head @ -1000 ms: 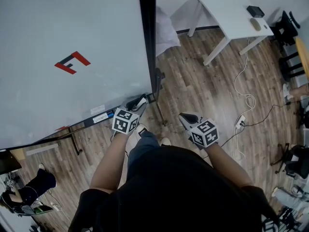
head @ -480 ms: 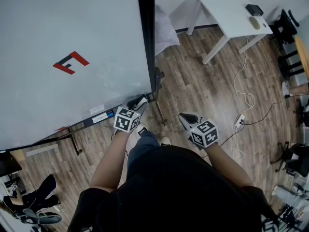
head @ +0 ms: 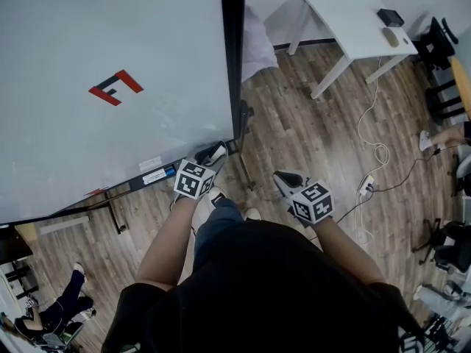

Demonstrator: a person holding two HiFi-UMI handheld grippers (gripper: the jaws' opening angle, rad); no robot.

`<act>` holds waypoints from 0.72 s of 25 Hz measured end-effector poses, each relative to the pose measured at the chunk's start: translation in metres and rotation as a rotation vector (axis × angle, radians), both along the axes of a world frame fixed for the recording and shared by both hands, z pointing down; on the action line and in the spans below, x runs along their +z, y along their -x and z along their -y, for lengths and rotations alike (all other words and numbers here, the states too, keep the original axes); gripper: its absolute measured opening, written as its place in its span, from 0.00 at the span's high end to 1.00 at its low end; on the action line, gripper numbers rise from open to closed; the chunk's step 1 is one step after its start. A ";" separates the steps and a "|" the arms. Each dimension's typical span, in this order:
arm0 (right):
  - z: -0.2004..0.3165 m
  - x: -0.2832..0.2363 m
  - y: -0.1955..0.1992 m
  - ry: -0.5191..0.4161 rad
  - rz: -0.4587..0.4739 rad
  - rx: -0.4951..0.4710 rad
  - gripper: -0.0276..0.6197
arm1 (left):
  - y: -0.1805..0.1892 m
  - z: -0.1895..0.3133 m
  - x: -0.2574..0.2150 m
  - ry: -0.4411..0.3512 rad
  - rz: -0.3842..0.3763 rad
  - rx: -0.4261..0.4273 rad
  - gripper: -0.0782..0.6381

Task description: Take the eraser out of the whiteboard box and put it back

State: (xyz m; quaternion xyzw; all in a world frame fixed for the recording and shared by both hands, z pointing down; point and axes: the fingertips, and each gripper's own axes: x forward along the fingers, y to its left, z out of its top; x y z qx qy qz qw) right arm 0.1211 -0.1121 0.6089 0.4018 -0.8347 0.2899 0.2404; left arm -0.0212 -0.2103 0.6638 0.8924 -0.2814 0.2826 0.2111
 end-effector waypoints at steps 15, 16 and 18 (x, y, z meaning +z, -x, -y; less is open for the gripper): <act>-0.011 -0.012 0.007 -0.024 0.010 -0.032 0.95 | 0.025 -0.018 -0.021 -0.028 0.006 -0.050 0.63; -0.011 -0.013 0.006 -0.026 0.010 -0.032 0.95 | 0.028 -0.019 -0.023 -0.031 0.004 -0.059 0.63; -0.010 -0.014 0.006 -0.033 0.010 -0.032 0.95 | 0.035 -0.022 -0.026 -0.043 -0.005 -0.084 0.63</act>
